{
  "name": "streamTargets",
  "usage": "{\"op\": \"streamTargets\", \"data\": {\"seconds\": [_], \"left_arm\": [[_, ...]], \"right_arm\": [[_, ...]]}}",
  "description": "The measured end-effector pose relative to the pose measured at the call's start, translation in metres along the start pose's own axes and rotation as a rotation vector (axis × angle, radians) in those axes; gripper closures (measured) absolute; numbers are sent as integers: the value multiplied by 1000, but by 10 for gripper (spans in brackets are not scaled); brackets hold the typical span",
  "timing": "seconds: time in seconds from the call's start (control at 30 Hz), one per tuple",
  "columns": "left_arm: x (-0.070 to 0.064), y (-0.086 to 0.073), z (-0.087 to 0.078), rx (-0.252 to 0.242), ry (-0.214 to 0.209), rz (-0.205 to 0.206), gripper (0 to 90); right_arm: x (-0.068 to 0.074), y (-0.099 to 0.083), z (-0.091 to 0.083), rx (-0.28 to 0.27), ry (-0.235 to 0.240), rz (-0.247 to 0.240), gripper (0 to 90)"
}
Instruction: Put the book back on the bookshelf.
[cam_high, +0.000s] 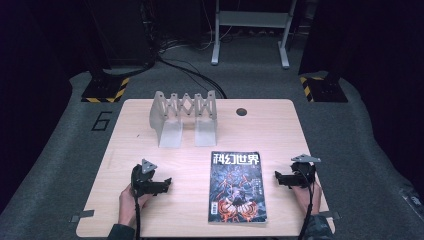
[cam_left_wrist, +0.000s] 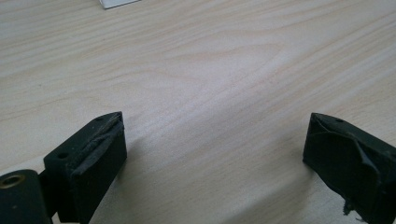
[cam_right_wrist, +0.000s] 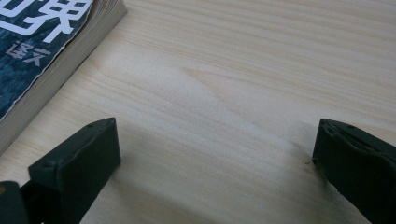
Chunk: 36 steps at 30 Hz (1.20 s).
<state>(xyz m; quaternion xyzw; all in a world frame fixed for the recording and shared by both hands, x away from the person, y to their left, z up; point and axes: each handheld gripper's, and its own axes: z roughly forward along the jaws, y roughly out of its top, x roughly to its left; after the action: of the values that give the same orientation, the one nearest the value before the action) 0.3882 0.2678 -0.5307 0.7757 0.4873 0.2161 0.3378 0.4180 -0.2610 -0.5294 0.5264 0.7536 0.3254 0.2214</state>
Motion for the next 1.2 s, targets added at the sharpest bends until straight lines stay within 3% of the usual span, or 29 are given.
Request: {"op": "streamTargets", "data": {"seconds": [0.13,0.23,0.3,0.33,0.4,0.7,0.8,0.83,0.93,1.07,1.17,1.2], "left_arm": [[-1,0,0,-5,-6,10,60],[0,-1,-2,12,-21,18,59],[-1,-2,-2,-2,-12,12,61],[-1,-2,-2,-2,-12,12,58],[-1,-2,-1,-2,-11,12,58],[0,-1,-3,18,-15,21,56],[0,-1,-2,17,-15,21,56],[0,-1,-2,17,-15,21,56],[0,-1,-2,17,-15,20,56],[0,-1,-2,16,-14,18,56],[0,-1,-3,18,-15,19,57],[0,-1,-3,18,-14,17,57]], "right_arm": [[-1,0,-1,6,8,-16,12],[1,1,0,2,3,2,23],[0,2,-2,23,26,-11,23],[2,3,-4,24,36,16,31],[3,3,-6,23,58,13,30],[35,8,-25,24,154,-15,51],[52,8,-27,27,219,-57,88],[52,8,-27,27,219,-57,88],[69,6,-25,52,263,-90,138],[80,6,-19,92,263,-115,214],[82,6,-16,103,272,-106,239],[83,7,-16,95,275,-109,301]]}}
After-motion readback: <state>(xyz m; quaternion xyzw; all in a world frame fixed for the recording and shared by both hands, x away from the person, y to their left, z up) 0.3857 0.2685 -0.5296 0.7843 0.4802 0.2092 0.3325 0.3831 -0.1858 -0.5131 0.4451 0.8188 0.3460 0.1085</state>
